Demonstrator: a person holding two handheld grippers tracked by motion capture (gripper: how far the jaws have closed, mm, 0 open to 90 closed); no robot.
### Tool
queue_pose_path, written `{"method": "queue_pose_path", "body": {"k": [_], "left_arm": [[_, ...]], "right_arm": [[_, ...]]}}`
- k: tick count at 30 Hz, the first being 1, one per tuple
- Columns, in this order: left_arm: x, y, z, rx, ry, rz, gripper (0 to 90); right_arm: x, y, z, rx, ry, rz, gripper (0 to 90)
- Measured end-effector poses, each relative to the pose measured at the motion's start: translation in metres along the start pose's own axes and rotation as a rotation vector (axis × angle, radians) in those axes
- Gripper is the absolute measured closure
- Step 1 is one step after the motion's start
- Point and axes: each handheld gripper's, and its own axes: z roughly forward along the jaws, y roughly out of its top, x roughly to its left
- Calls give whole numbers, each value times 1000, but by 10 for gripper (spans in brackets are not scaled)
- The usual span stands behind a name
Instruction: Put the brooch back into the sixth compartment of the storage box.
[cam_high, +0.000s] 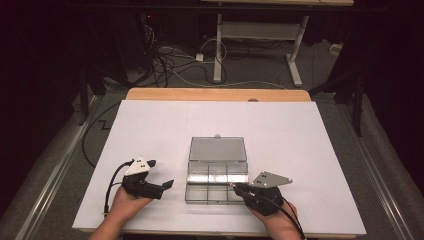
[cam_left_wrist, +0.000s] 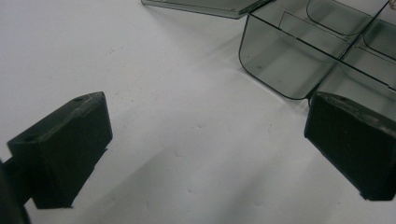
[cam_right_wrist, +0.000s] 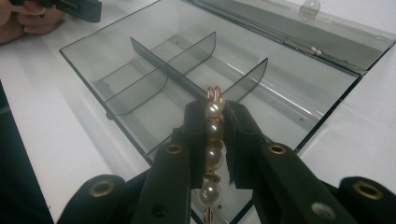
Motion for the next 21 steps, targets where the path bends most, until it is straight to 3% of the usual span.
{"method": "queue_pose_path", "body": {"k": [15,21], "left_arm": [[0,0,0,-1,-1,0,4],[0,0,0,0,0,0,4]], "right_arm": [[1,-4,3,26,7,6,805],[0,-3,0,3,15,20,771]]}}
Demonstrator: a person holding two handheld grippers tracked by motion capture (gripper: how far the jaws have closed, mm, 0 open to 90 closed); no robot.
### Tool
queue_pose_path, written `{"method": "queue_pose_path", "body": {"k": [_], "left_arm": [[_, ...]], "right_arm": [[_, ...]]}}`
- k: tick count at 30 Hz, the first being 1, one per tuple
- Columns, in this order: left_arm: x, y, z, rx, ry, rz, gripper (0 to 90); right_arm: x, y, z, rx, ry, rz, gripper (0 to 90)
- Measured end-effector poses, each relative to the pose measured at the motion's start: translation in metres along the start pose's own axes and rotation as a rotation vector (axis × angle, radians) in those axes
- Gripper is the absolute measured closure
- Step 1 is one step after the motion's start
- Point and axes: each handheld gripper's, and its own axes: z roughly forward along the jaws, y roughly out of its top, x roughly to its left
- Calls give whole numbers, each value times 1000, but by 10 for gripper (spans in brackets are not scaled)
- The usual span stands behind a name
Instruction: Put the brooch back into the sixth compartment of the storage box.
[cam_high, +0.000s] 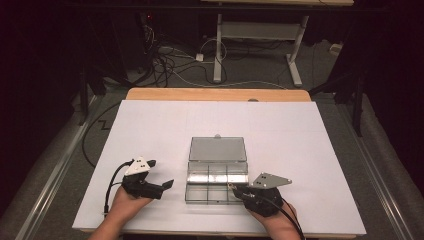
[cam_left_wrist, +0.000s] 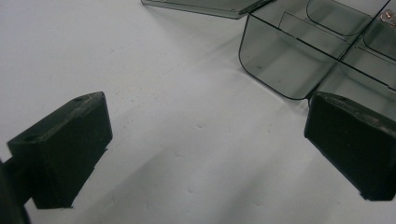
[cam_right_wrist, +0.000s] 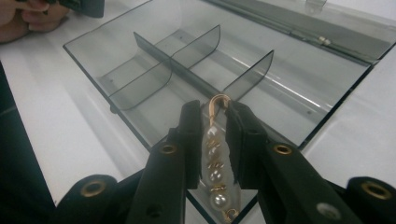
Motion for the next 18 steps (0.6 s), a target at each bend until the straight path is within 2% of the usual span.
{"method": "queue_pose_path", "body": {"k": [5,11,18], "left_arm": [[0,0,0,0,-1,-1,4],[0,0,0,-2,-2,-3,4],[1,0,-1,-4,-3,-7,4]], "right_arm": [[-4,2,-9,-32,-16,16,749],[-17,0,-23,-69,-51,52,699],[-36,-13,-34,-83,-130,93,608]]}}
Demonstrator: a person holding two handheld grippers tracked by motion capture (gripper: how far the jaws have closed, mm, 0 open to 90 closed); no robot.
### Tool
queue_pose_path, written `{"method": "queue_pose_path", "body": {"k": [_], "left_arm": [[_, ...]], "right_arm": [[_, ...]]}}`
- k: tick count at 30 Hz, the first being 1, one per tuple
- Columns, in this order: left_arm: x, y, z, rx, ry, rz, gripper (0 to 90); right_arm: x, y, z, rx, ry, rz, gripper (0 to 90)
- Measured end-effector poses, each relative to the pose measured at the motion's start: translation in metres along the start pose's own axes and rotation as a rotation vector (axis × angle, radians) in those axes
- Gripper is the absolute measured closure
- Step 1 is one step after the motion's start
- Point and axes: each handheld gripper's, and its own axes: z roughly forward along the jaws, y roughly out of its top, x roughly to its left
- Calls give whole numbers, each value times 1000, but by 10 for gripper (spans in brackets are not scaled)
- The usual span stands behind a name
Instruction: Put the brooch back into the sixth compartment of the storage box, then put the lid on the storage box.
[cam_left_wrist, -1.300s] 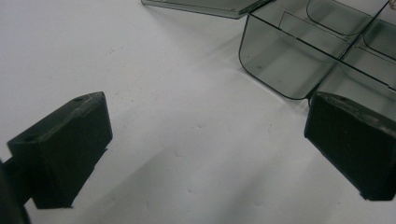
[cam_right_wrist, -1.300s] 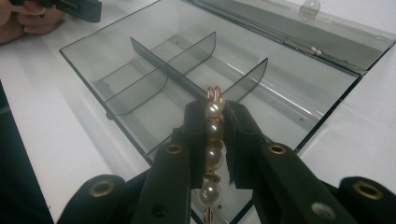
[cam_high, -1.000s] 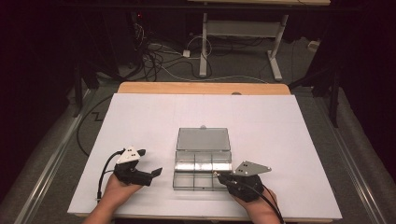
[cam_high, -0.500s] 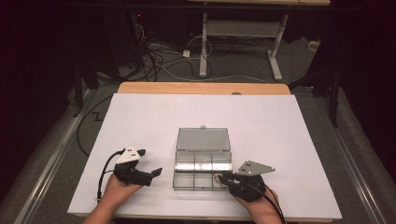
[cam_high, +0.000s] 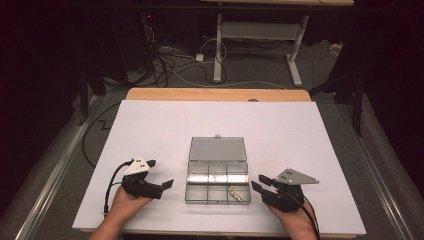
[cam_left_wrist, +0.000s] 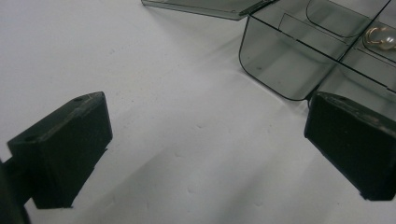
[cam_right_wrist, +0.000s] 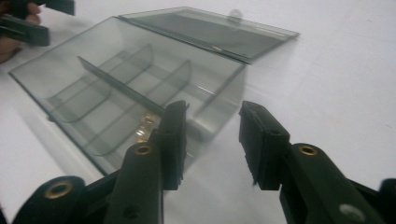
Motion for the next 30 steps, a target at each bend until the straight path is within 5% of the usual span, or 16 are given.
{"method": "queue_pose_path", "body": {"k": [8,14,19,24,30], "left_arm": [[1,0,-1,-9,-3,-15,3],[1,0,-1,-12,14,-26,0],[7,2,1,17,41,-93,0],[3,4,4,45,34,-69,0],[2,9,2,17,34,-77,0]], "right_arm": [[-26,-14,1,20,-66,49,383],[-33,-19,2,10,-95,60,180],[-34,-22,6,12,-125,66,17],[-34,-20,8,11,-125,57,4],[-35,-17,7,-10,-146,42,4]]}}
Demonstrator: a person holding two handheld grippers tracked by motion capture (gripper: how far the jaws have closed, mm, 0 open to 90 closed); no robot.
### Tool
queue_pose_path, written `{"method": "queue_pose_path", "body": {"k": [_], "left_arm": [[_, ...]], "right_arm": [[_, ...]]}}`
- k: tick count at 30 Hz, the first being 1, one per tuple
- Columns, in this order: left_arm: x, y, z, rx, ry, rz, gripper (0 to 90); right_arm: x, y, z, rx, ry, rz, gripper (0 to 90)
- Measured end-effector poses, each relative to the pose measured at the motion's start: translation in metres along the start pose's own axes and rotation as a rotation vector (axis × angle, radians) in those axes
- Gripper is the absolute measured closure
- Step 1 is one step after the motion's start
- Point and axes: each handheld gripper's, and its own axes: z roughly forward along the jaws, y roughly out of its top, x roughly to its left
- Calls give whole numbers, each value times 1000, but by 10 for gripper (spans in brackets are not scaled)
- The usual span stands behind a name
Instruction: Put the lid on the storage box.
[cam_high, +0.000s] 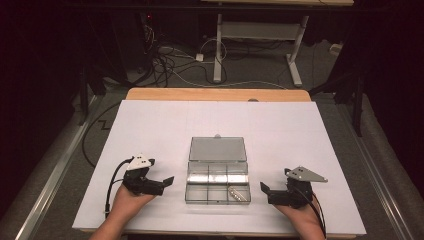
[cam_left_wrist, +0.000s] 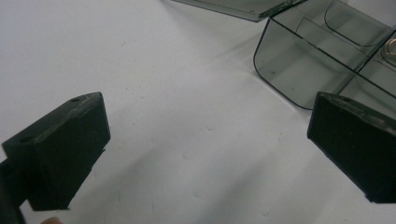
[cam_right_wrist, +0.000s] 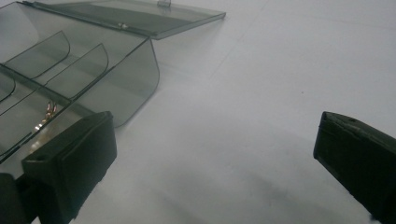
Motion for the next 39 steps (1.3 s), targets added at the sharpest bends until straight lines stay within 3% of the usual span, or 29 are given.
{"method": "queue_pose_path", "body": {"k": [6,14,16,20,26,39], "left_arm": [[-1,6,6,-35,-34,0,0],[1,18,20,-27,-60,-11,0],[1,22,23,-20,-49,-2,0],[5,30,28,-45,-48,-35,0],[10,45,36,-65,-49,-40,0],[16,71,54,-51,-31,-47,0]], "right_arm": [[1,5,3,4,11,-6,4],[8,18,14,-11,30,-19,4],[8,23,17,-18,37,-25,4],[9,33,23,-35,45,-23,4],[8,46,34,-44,58,-13,4],[6,69,63,-18,64,11,4]]}}
